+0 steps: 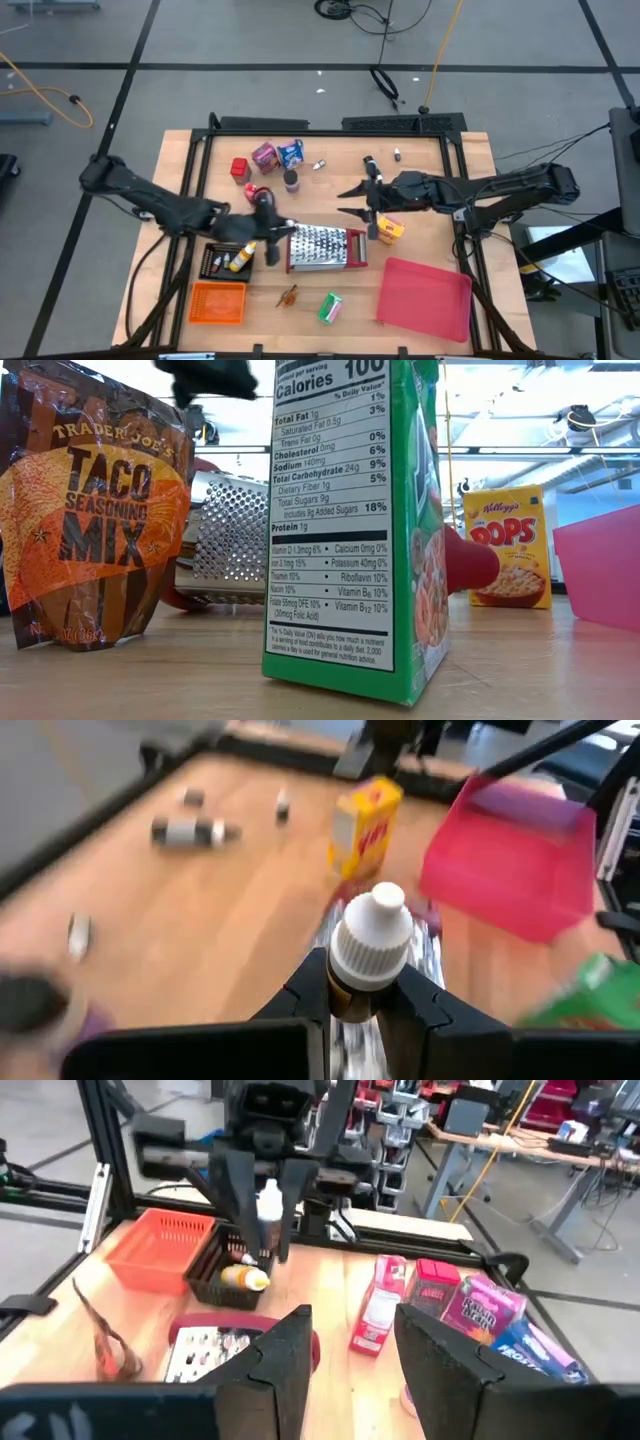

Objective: Pick & Place Kitchen Items
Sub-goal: Put the small brown food coloring bottle into the black bin

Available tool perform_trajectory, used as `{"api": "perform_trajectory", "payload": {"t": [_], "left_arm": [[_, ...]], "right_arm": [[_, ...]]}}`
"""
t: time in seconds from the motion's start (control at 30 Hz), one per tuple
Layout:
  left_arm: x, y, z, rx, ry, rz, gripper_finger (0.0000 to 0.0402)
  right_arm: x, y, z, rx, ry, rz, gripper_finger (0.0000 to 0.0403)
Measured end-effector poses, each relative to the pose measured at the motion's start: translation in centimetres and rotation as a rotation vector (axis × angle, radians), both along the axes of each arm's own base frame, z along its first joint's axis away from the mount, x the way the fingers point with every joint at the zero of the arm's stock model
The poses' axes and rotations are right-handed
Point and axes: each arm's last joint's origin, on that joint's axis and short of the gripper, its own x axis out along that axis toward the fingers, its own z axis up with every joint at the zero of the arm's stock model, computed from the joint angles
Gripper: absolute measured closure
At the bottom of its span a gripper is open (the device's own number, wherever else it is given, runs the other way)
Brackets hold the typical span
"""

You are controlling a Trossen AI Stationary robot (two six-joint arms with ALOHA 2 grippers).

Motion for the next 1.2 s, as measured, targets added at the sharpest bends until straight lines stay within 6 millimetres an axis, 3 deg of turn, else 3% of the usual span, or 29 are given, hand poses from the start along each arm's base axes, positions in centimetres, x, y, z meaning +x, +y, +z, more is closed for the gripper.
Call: {"api": "perform_trajectory", "payload": {"t": [0.27, 0.63, 0.93, 1.2], "left_arm": [[-5.7, -1.7, -0.5, -0.268, 0.196, 0.131, 0.0359], [-10.0, -4.0, -2.1, -0.526, 0.488, 0.266, 0.0359], [-12.2, -4.6, -3.3, -0.619, 0.689, 0.469, 0.0359], [-11.7, -5.4, -4.8, -0.605, 0.713, 0.5, 0.0359]], "right_arm": [[-0.1, -0.8, -0.5, 0.029, 0.055, -0.034, 0.0262], [-0.1, -1.4, -0.7, 0.031, 0.067, -0.055, 0.0261], [-0.1, -1.7, -0.9, 0.029, 0.097, -0.066, 0.0261], [-0.7, -3.1, -1.1, 0.053, 0.146, -0.122, 0.0261]]}}
